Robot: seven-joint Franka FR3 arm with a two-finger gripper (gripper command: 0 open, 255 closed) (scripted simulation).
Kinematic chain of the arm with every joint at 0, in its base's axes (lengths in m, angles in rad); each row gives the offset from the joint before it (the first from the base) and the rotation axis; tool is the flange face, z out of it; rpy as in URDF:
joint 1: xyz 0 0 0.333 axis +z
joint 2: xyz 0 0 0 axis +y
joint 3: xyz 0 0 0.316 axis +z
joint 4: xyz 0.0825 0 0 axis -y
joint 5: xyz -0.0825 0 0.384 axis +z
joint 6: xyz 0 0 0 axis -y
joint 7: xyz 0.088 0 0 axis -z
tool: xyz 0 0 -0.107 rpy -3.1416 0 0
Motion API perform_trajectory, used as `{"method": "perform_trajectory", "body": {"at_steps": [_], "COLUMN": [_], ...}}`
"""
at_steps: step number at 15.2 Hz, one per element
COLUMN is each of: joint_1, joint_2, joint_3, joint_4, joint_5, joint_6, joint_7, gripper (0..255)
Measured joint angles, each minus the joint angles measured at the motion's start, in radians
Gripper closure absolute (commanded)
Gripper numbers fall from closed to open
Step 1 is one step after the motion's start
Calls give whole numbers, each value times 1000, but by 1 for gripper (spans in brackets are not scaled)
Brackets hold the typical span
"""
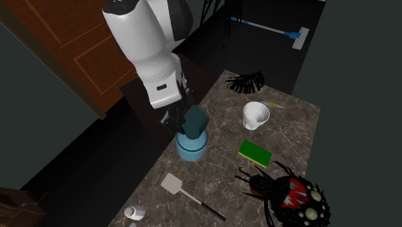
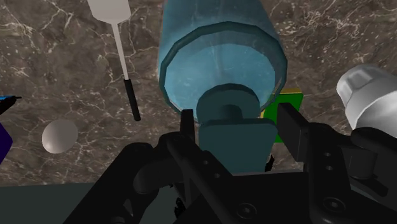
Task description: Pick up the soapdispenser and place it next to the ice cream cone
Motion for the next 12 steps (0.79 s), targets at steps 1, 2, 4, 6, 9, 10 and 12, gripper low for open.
{"method": "perform_trajectory", "body": {"at_steps": [1,2,4,6,9,10,12], "joint_1": [0,-1,0,0,3,3,5], "joint_2": [-4,-8,-15,-21,-24,-26,-29], "joint_3": [6,9,23,32,42,46,54], "joint_4": [11,21,41,63,101,114,136], "joint_5": [2,3,6,10,16,17,21], "joint_6": [-15,-29,-57,-85,-125,-140,-165], "joint_7": [3,3,11,15,16,17,20], "gripper": [255,255,255,255,255,255,255]}}
